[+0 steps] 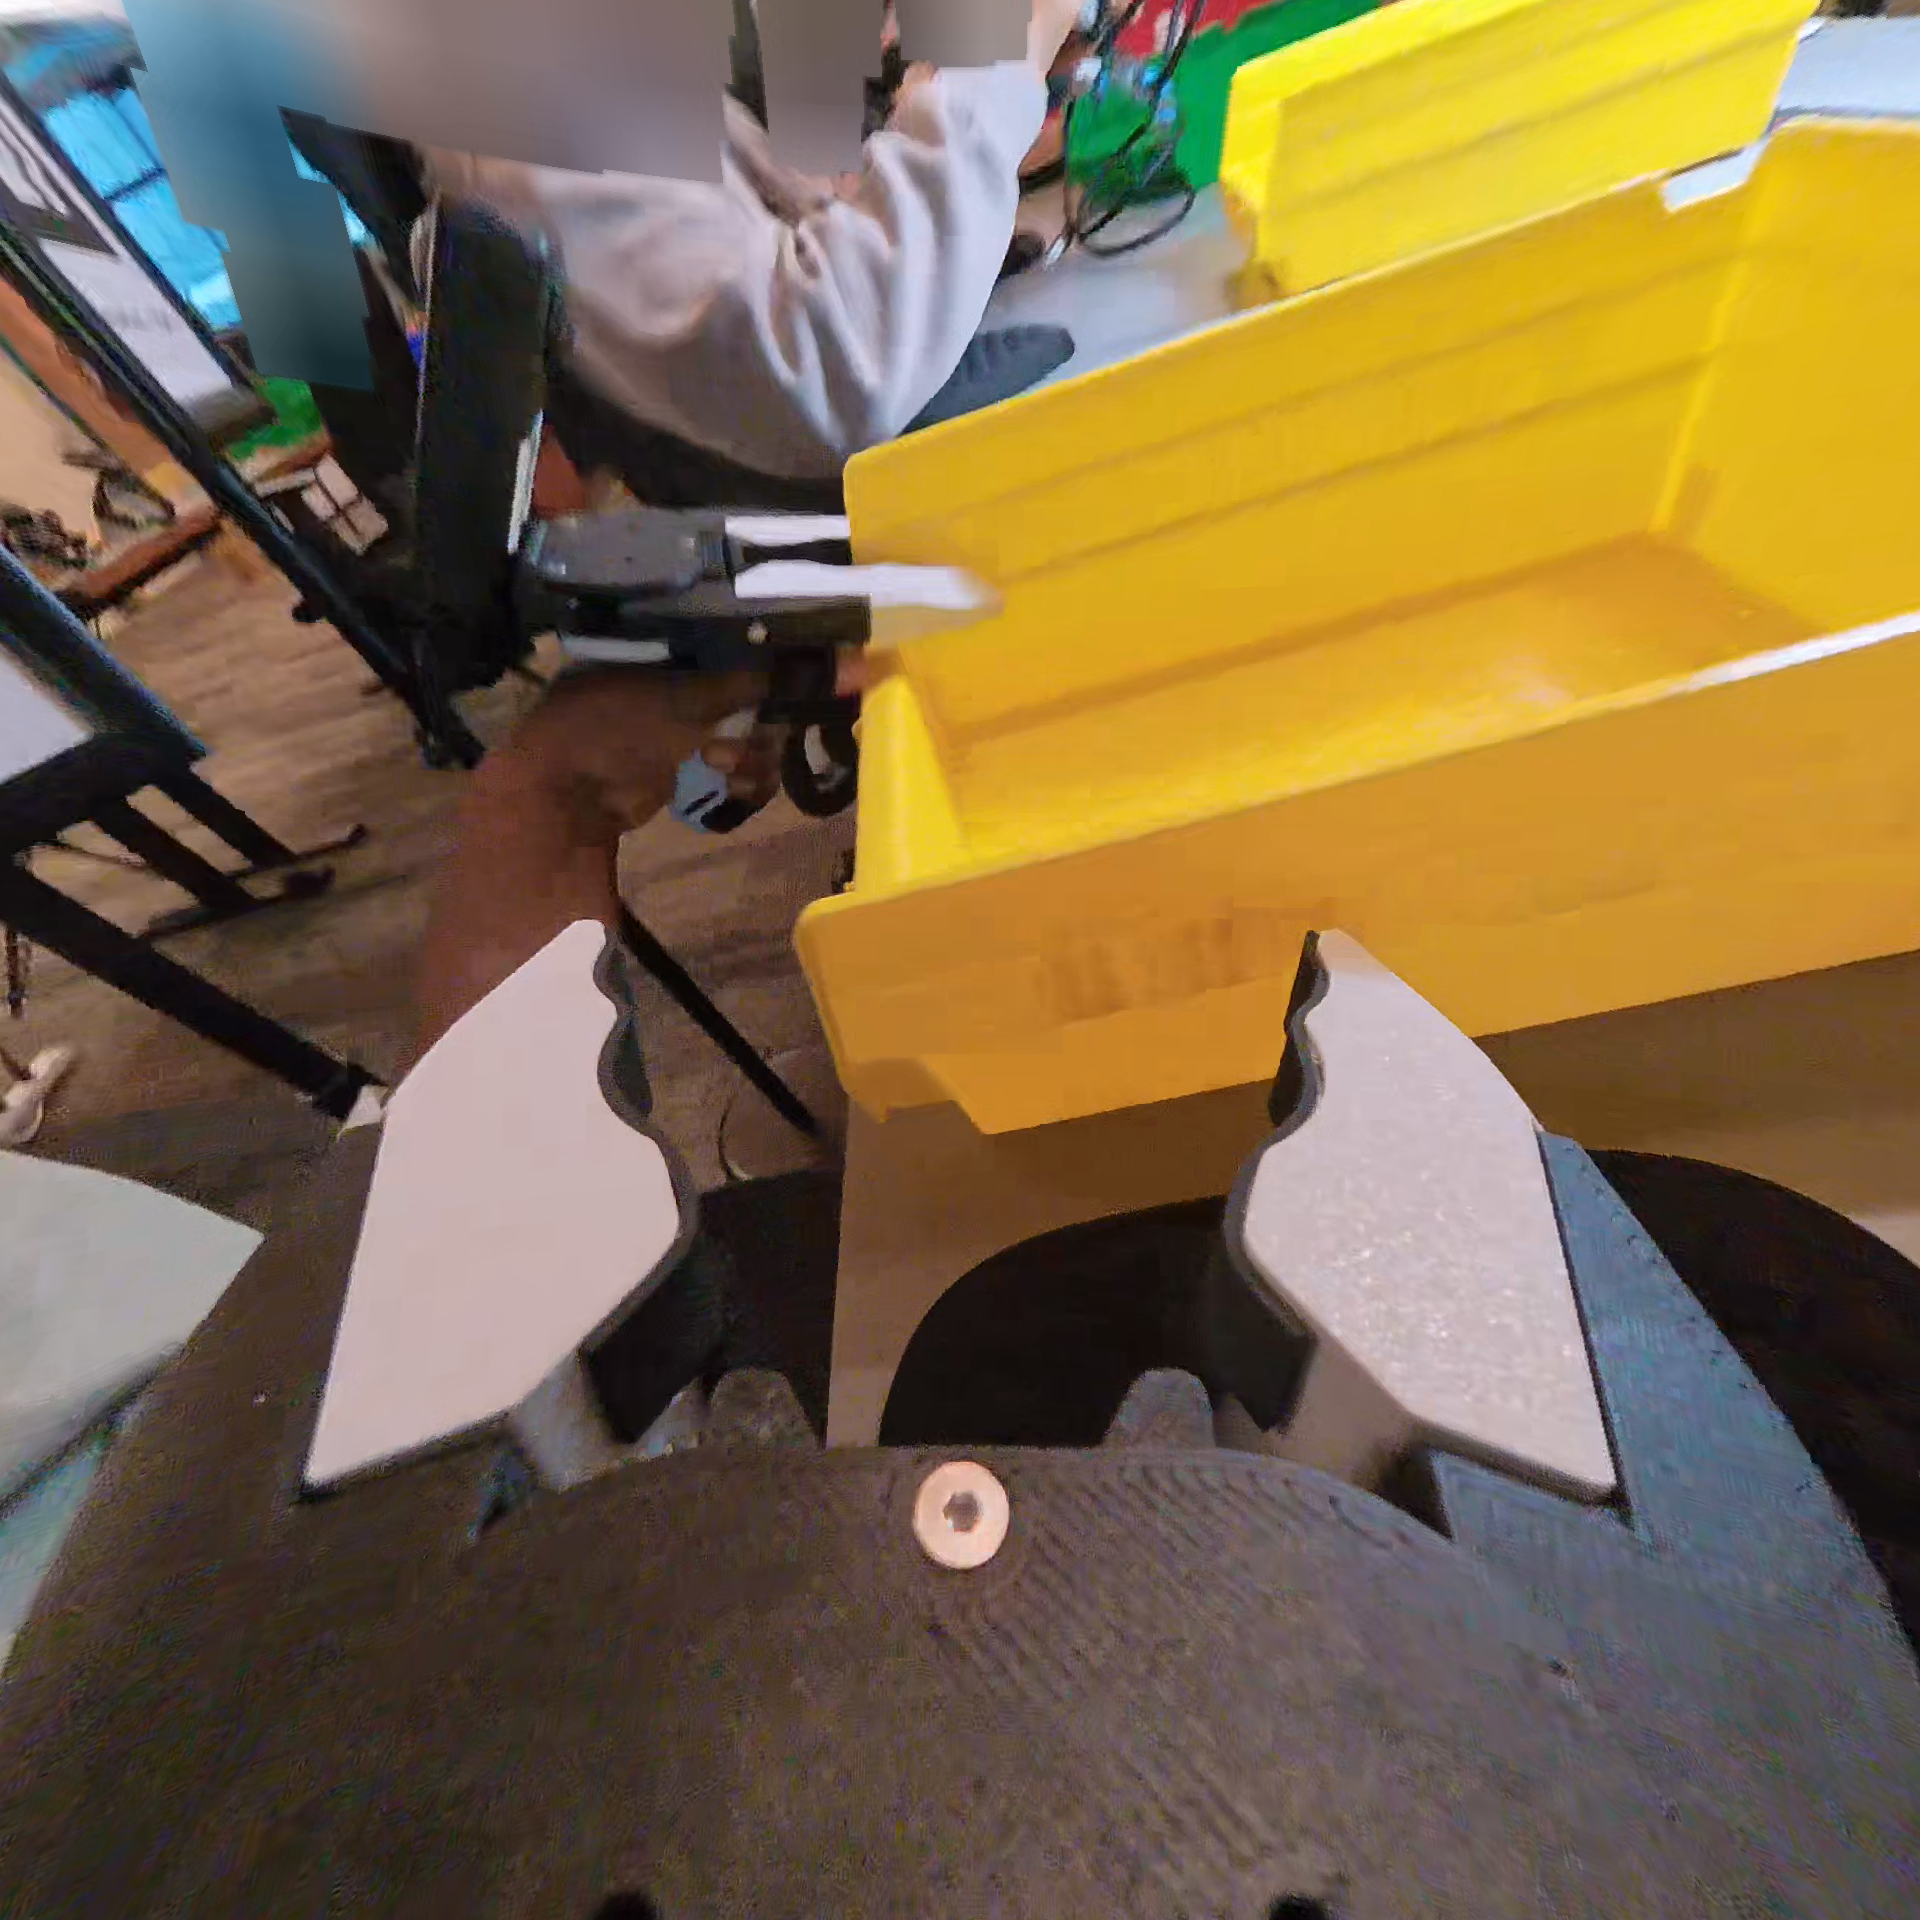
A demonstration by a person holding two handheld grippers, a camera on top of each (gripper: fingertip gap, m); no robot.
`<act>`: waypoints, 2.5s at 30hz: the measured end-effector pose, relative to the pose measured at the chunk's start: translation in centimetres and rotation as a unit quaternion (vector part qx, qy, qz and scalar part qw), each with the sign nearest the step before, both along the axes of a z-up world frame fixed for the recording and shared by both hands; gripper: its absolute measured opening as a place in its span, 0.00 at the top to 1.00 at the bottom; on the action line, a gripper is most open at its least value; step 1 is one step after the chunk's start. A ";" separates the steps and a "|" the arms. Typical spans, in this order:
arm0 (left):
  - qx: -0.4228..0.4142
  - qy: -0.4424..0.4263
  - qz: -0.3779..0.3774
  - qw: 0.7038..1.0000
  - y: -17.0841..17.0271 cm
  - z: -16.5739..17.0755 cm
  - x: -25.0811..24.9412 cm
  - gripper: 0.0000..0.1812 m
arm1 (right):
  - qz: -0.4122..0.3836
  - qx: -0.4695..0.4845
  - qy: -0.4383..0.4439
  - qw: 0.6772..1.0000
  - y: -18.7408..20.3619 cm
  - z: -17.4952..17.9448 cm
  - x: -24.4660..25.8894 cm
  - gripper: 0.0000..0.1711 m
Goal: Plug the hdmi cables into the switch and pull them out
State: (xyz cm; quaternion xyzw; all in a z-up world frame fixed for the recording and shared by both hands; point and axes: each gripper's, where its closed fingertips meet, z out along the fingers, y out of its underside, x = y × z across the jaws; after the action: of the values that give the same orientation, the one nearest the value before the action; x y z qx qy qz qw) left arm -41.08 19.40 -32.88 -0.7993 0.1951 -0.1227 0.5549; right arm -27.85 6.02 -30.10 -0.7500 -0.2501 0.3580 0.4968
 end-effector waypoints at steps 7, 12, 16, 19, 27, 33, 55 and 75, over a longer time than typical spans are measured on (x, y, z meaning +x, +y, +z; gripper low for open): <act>-0.107 0.030 -0.093 0.989 -5.1 -0.3 1.5 0.84 | -0.023 0.021 -0.102 0.994 2.2 -1.6 0.8 0.23; -0.011 -0.025 -0.012 1.000 -2.5 3.1 0.4 0.69 | -0.053 0.007 -0.039 0.998 2.4 -0.4 2.7 0.53; -0.019 0.004 0.000 1.000 -1.7 1.6 0.5 0.96 | -0.033 0.005 -0.121 0.992 1.7 -2.0 2.4 0.67; 0.019 0.037 0.007 0.999 -1.7 3.1 0.9 0.97 | -0.060 0.064 -0.202 0.975 2.4 -1.6 3.4 0.77; 0.263 -0.072 0.023 0.962 -5.2 14.7 4.3 0.97 | -0.166 0.292 -0.258 0.906 1.7 6.9 7.7 0.84; 0.380 -0.201 -0.064 0.901 -10.2 20.7 15.6 0.96 | -0.308 0.419 -0.327 0.789 -5.2 14.3 18.3 0.87; 0.148 -0.106 -0.310 0.933 -14.6 7.6 53.7 0.94 | -0.495 0.064 -0.393 0.772 -16.5 0.6 50.8 0.87; 0.287 0.406 -0.500 0.709 -12.0 2.1 37.9 0.66 | -0.298 0.163 -0.550 0.763 -15.6 0.1 43.9 0.64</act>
State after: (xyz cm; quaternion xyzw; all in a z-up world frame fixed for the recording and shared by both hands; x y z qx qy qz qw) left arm -3.18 7.39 -30.75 -0.3600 0.7987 0.0161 0.4820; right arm 16.08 -9.56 -29.95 -0.7631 -0.2989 -0.3274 0.4703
